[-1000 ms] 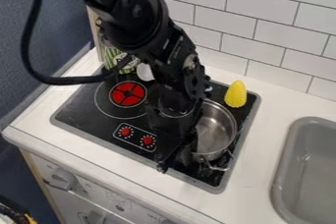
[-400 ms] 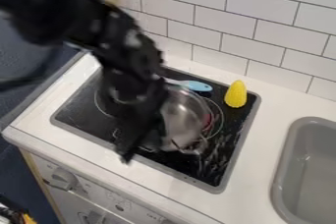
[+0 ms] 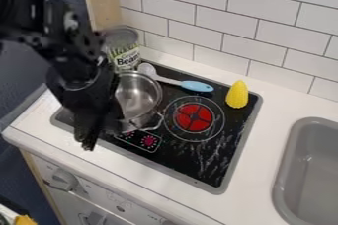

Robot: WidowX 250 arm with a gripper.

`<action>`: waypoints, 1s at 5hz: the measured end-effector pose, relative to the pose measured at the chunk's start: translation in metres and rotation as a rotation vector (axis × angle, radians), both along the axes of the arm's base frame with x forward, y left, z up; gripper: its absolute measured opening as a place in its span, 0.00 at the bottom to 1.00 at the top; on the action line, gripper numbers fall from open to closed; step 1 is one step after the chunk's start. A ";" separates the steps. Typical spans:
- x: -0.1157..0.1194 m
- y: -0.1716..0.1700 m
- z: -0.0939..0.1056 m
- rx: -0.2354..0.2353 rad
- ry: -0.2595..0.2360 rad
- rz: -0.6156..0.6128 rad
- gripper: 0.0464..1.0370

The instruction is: Move the silver pot to the bottom left side of the stove

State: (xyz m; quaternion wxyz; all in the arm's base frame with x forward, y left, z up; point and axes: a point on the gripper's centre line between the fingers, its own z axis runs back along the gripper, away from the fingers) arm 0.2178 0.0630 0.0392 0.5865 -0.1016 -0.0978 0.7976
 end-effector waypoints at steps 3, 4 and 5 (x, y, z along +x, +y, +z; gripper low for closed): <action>0.013 0.062 -0.034 0.039 0.051 0.172 0.03; 0.017 0.071 -0.039 0.061 0.053 0.184 0.03; 0.020 0.074 -0.042 0.065 0.064 0.204 0.05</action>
